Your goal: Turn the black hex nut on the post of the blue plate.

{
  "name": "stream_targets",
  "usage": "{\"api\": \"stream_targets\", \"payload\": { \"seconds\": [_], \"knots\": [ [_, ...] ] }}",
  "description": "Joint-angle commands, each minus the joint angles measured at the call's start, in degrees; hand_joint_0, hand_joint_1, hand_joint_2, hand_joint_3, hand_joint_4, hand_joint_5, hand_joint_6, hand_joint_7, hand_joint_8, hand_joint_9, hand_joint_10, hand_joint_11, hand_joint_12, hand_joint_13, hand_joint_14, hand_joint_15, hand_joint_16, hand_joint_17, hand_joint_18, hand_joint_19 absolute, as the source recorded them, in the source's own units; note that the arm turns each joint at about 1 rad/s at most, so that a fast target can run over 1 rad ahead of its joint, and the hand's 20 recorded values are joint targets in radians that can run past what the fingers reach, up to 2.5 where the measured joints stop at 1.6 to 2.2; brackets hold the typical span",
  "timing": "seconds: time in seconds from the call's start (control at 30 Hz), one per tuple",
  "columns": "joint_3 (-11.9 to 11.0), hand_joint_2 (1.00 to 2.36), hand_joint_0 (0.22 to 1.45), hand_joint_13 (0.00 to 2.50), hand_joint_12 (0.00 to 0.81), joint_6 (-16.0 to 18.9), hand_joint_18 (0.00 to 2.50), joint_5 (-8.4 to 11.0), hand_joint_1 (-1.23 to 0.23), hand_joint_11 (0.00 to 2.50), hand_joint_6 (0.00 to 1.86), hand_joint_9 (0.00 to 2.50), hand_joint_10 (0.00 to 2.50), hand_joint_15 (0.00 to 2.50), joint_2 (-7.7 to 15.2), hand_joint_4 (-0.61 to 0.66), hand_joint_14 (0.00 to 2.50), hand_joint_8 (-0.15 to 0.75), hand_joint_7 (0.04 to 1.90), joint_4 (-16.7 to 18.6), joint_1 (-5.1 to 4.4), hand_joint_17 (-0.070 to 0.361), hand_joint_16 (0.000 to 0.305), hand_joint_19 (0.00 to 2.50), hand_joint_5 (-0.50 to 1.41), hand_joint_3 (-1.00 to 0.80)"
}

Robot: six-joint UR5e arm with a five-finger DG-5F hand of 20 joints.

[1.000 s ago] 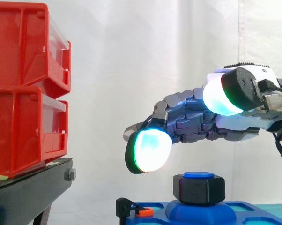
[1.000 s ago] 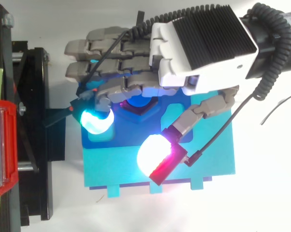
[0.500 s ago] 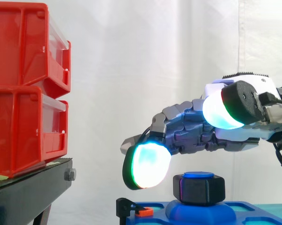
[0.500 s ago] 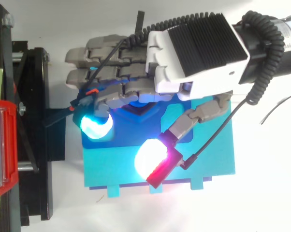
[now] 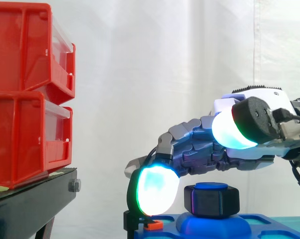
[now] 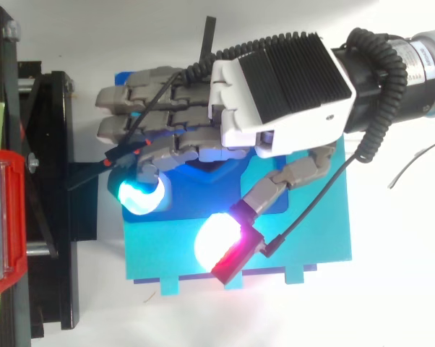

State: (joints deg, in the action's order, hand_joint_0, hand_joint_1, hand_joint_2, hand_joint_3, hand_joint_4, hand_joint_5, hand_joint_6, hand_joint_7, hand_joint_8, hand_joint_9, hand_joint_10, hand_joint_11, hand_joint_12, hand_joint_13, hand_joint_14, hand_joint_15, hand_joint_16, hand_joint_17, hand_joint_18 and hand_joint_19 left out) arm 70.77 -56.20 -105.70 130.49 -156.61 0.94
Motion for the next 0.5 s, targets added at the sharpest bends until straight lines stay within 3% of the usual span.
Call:
{"api": "stream_targets", "payload": {
  "seconds": [0.0, 0.13, 0.47],
  "knots": [
    [0.07, 1.0, 0.51, 0.0, 0.347, 0.21, 0.0, -0.03, -0.27, 0.0, 0.5, 0.19, 0.0, 0.0, 0.03, 0.23, 0.0, 0.245, 0.83, -0.01, 0.38, 0.107, 0.048, 0.14, -0.22, -0.5],
    [-0.28, 1.0, 0.51, 0.0, 0.347, -0.05, 0.0, -0.21, -0.27, 0.0, 0.5, 0.2, 0.0, 0.0, 0.03, 0.23, 0.0, 0.245, 0.83, 0.78, 0.91, 0.107, 0.048, 0.15, -0.22, -0.5],
    [-0.19, 1.0, 0.51, 0.0, 0.348, -0.93, 0.0, -0.03, -0.27, 0.0, 0.5, 0.2, 0.0, 0.0, 0.12, 0.25, 0.0, 0.245, 0.87, 0.52, 1.17, 0.107, 0.047, 0.15, -0.21, -0.5]
  ]
}}
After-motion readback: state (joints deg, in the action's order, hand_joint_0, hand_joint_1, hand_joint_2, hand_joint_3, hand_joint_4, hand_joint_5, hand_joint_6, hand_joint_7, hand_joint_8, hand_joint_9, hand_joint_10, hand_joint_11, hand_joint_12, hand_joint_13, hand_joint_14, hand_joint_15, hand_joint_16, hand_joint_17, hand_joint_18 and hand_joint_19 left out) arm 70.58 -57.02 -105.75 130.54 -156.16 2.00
